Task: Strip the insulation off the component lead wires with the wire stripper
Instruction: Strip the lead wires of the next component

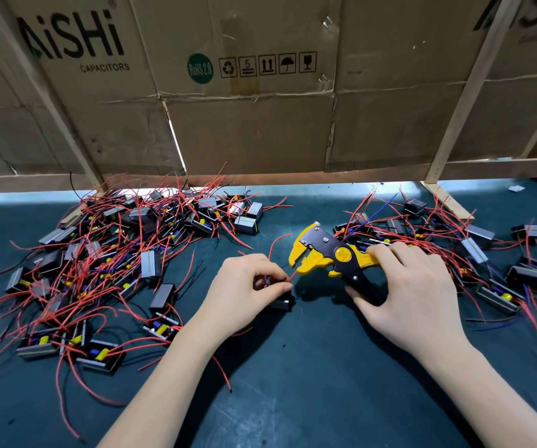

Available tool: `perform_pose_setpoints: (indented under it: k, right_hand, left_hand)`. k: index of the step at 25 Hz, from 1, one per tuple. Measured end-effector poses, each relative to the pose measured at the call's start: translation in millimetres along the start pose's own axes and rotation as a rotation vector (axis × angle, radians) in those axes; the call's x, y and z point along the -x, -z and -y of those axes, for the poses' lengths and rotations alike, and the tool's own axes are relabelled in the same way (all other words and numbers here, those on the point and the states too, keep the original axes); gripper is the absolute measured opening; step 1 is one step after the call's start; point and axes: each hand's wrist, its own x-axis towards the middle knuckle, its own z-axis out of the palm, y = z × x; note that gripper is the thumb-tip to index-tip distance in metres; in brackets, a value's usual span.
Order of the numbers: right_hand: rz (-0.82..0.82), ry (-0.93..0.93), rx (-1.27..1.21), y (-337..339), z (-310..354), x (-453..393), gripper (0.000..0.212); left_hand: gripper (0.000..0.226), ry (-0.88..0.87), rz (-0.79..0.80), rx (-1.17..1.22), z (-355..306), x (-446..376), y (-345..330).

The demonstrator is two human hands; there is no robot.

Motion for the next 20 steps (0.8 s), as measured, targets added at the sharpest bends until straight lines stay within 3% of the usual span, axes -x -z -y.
perform_pose_setpoints:
  k: [12, 20]
  right_hand:
    - [-0.002, -0.033, 0.004, 8, 2, 0, 0.041]
    - [-0.052, -0.045, 0.025, 3, 3, 1, 0.044]
  left_hand:
    - [0.004, -0.008, 0.007, 0.020, 3, -2, 1]
    - [0.007, 0.045, 0.142, 0.095, 11, -1, 15]
